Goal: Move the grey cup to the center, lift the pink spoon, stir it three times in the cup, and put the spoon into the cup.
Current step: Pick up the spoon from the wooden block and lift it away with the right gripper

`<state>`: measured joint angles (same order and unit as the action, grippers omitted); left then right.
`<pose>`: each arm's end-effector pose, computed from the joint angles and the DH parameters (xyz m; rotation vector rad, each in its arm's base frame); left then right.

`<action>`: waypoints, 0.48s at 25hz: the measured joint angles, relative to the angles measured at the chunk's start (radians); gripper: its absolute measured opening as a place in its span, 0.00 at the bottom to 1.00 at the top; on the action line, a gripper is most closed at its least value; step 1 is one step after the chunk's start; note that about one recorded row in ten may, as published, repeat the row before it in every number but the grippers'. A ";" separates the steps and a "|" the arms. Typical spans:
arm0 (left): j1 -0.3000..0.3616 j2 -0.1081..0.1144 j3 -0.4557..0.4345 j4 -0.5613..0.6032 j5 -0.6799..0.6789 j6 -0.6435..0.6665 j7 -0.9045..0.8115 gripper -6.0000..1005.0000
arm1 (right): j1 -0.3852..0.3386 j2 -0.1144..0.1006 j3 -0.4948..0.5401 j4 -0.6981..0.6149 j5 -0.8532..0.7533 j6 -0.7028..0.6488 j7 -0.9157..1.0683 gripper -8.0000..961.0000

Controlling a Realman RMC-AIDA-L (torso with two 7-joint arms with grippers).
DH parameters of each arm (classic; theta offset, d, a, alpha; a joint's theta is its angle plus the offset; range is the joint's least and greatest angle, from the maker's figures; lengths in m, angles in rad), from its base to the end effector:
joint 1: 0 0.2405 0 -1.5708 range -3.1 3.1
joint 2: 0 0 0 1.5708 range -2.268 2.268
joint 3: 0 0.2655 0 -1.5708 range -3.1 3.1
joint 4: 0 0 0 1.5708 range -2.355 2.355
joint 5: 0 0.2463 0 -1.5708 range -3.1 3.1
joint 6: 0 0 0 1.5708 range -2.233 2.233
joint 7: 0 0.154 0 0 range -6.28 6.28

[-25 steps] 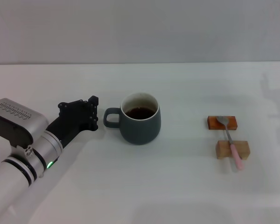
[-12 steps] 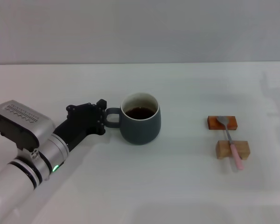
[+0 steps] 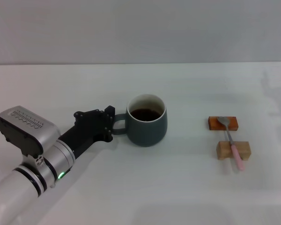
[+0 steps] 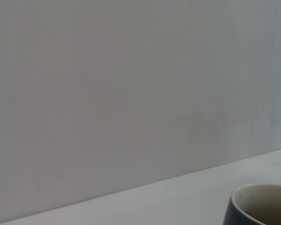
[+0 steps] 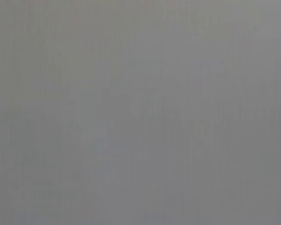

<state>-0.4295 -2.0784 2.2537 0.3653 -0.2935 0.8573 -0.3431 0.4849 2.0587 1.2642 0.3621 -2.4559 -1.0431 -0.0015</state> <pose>-0.3023 0.3565 -0.1297 -2.1177 -0.5899 -0.6617 0.3169 0.4231 0.0059 -1.4019 0.4653 0.7490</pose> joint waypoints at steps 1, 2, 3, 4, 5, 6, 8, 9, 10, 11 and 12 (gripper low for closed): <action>0.002 0.000 0.002 0.003 0.000 0.000 0.000 0.00 | 0.001 -0.001 -0.001 0.000 0.000 0.000 0.000 0.58; 0.005 0.000 0.006 0.006 -0.001 0.000 0.000 0.00 | 0.001 -0.001 -0.001 0.000 0.000 0.000 0.000 0.58; 0.007 0.000 0.011 0.010 -0.002 0.000 0.000 0.00 | 0.002 -0.002 -0.001 0.000 0.000 0.000 0.000 0.58; 0.013 0.000 0.027 0.019 -0.007 0.000 -0.001 0.00 | 0.003 -0.002 -0.002 0.000 -0.001 0.000 0.000 0.58; 0.016 0.000 0.032 0.024 -0.008 0.000 -0.002 0.00 | 0.003 -0.002 -0.002 0.000 -0.001 0.000 0.000 0.58; 0.016 0.000 0.032 0.024 -0.008 0.000 -0.002 0.00 | 0.003 -0.002 -0.002 0.000 -0.001 0.000 0.000 0.58; 0.021 0.000 0.042 0.030 -0.008 0.000 -0.012 0.00 | 0.003 -0.002 -0.002 0.000 -0.002 0.000 0.000 0.58; 0.024 0.000 0.045 0.033 -0.007 0.000 -0.023 0.00 | 0.003 -0.002 -0.002 0.000 -0.009 0.000 0.000 0.58; 0.027 0.000 0.047 0.034 -0.005 0.000 -0.031 0.00 | 0.003 -0.002 -0.002 0.000 -0.009 0.000 0.000 0.58; 0.029 0.000 0.050 0.035 -0.003 0.000 -0.039 0.00 | 0.003 -0.002 -0.002 0.000 -0.014 0.000 0.000 0.58; 0.031 0.000 0.054 0.036 -0.004 0.000 -0.044 0.00 | 0.003 -0.002 -0.001 0.000 -0.023 0.000 0.000 0.58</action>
<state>-0.3982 -2.0785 2.3075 0.4011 -0.2974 0.8574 -0.3874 0.4879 2.0570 1.2637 0.3620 -2.4786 -1.0432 -0.0015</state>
